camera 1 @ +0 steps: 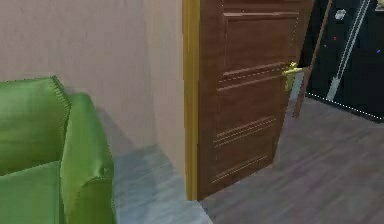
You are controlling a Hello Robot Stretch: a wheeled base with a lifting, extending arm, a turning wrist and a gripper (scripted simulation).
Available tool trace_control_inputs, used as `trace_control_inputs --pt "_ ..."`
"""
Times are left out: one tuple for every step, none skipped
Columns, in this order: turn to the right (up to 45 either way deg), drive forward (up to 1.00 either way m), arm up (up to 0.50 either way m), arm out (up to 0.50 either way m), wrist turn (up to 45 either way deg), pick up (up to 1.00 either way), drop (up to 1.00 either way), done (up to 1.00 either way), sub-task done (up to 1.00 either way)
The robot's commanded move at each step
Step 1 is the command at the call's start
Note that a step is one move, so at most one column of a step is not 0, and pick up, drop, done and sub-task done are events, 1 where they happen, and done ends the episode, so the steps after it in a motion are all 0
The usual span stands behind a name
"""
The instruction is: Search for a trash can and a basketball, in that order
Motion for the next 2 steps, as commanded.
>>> trace_control_inputs --pt "45.0 0.00 0.00 0.00 0.0 0.00 0.00 0.00 0.00" --pt "24.0 0.00 0.00 0.00 0.0 0.00 0.00 0.00 0.00"
